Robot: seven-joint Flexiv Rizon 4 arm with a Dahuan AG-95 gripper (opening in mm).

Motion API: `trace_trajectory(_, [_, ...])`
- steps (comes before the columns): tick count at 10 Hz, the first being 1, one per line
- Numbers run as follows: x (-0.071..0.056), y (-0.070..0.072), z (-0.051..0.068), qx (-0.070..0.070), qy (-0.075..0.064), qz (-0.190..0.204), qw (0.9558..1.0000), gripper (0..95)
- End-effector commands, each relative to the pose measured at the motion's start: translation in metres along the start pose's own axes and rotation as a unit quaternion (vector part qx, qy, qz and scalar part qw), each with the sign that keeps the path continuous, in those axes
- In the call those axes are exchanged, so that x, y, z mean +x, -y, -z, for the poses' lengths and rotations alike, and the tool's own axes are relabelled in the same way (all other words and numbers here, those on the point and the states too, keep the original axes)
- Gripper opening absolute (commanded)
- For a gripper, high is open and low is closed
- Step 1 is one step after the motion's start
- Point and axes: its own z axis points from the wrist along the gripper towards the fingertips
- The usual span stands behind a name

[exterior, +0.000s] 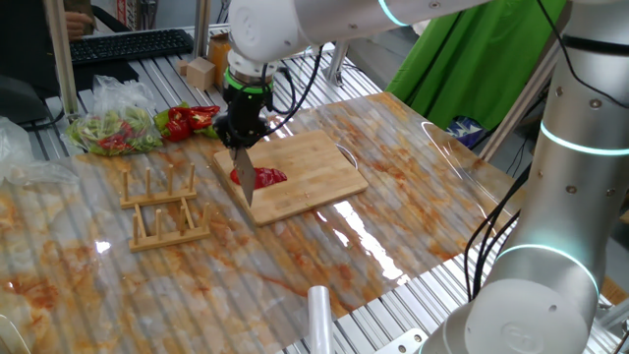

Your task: Chop the chili peppers

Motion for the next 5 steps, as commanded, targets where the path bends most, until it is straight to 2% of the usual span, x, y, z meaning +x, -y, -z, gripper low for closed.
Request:
trace_trajectory(1, [-0.0009,-0.0018,-0.0011,0.000,0.000,0.000,1.0000,0.0])
trace_trajectory(3, [-0.0015,-0.0026,-0.0025,0.000,0.001,0.005,1.0000,0.0])
trace_trajectory(5, [-0.0015,-0.0026,-0.0025,-0.004,0.004,0.026,0.9996,0.0])
